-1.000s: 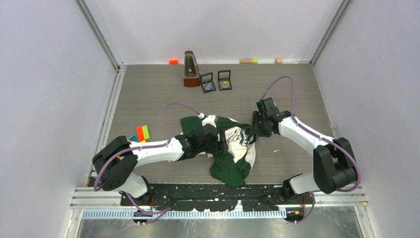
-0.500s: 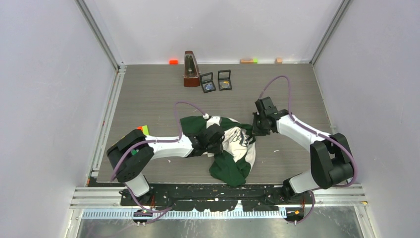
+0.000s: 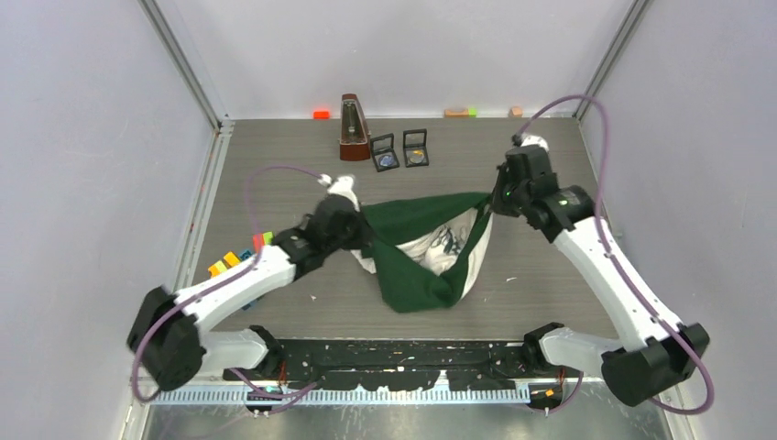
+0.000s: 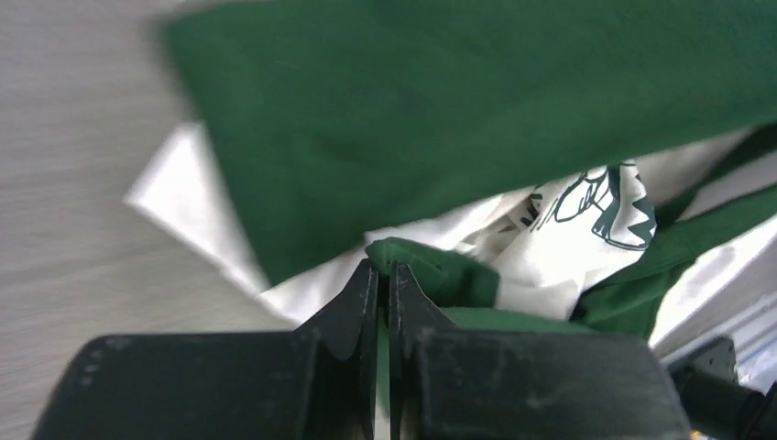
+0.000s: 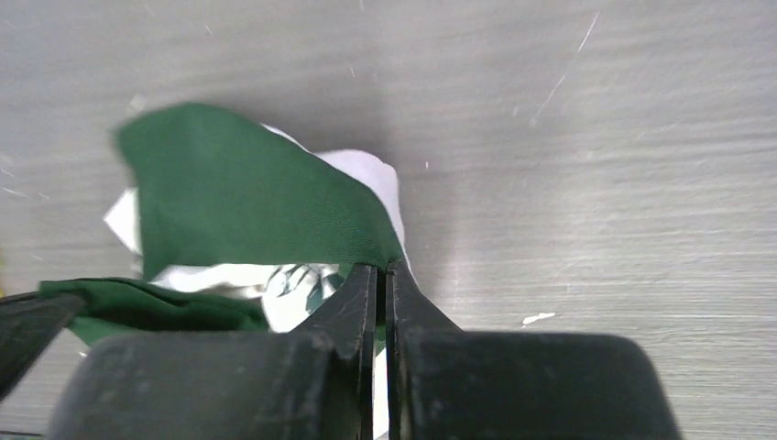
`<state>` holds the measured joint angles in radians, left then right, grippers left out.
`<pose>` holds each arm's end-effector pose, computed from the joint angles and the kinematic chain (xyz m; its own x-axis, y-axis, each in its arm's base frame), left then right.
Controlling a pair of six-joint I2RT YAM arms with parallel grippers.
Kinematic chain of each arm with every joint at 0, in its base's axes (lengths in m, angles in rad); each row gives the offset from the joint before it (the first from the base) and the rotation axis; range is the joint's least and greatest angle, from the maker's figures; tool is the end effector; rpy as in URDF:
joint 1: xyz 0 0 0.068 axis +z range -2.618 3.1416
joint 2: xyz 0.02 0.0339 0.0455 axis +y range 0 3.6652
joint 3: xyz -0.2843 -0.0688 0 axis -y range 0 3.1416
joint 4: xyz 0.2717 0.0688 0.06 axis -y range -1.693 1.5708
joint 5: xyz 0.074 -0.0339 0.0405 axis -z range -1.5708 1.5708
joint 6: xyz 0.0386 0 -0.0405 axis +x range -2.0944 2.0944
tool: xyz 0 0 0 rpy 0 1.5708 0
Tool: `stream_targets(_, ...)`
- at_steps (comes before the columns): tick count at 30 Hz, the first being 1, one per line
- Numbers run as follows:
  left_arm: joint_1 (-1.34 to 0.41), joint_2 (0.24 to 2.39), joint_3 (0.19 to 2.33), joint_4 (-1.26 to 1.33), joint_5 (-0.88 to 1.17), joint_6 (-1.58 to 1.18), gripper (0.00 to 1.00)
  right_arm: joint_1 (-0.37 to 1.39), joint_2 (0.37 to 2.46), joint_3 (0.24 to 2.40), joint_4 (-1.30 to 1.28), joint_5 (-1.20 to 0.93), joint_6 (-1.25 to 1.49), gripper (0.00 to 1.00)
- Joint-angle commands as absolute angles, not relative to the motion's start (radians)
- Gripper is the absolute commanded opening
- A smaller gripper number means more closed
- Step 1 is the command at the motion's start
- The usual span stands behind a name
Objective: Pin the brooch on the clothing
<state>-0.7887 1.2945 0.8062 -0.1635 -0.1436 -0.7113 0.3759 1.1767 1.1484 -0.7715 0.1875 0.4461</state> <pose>0.2152 -0.2088 0.2445 -0.7299 -0.1820 -0.6589 0.1920 0.8705 -0.4532 0.2465 0.0895 0.3480 -0.7053 0.1773 -0.6863 0.0715 0.9811 0.1800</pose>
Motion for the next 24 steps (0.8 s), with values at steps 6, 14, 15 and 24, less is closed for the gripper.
stream_targets(6,-0.563,0.837,1.045,-0.629,-0.155,-0.416,0.0,0.377,1.111,1.692,-0.97,0.259,0.421,0.01)
stream_targets(14,-0.545,0.774,1.283,-0.896,-0.236,-0.318,0.0,0.377,1.149,2.069,-0.944,0.256,0.372,0.01)
stream_targets(15,-0.545,0.793,1.326,-0.92,-0.242,-0.308,0.0,0.377,1.149,2.082,-0.918,0.27,0.365,0.01)
stream_targets(24,-0.545,0.918,1.667,-0.979,-0.348,-0.226,0.0,0.377,1.11,2.135,-0.728,0.259,0.329,0.01)
